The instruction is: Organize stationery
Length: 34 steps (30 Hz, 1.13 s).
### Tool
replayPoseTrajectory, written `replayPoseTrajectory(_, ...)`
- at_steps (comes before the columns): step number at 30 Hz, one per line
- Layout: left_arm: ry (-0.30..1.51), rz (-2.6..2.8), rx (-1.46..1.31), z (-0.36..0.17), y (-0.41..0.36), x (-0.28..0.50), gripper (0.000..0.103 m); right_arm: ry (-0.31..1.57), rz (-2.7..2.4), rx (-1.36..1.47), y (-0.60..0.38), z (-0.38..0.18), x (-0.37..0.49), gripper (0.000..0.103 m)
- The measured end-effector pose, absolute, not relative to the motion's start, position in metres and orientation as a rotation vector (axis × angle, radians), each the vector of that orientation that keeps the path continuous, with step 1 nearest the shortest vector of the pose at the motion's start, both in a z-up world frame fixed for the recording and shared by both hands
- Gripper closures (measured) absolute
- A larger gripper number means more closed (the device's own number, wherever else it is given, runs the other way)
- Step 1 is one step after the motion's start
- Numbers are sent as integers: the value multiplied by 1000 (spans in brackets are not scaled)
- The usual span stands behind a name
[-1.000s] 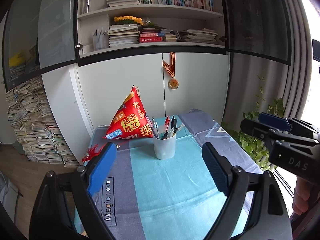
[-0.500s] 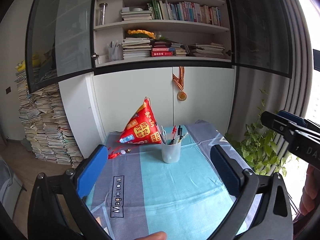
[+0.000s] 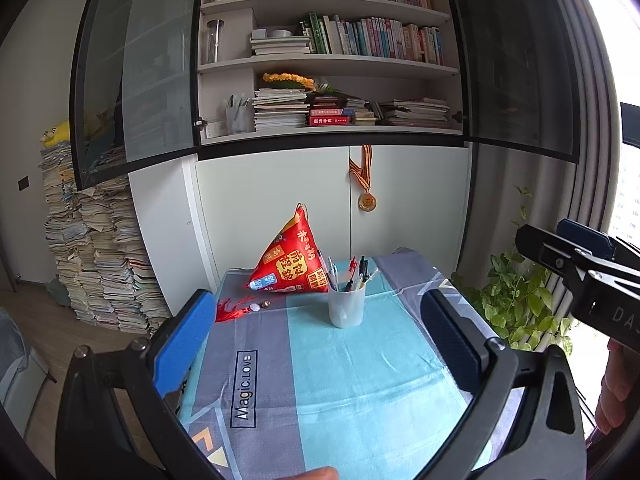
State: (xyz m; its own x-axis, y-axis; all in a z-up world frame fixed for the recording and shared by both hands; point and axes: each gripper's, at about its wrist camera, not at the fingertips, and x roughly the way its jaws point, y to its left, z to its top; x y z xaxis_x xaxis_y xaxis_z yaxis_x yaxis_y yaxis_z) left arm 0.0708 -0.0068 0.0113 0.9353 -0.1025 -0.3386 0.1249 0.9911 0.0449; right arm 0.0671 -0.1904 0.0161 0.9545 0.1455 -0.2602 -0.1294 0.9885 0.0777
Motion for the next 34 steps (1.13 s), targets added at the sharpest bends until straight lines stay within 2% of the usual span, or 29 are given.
replayPoseTrajectory(34, 343, -104, 69, 10, -6, 68, 1, 290, 133, 86, -200, 8, 64, 28)
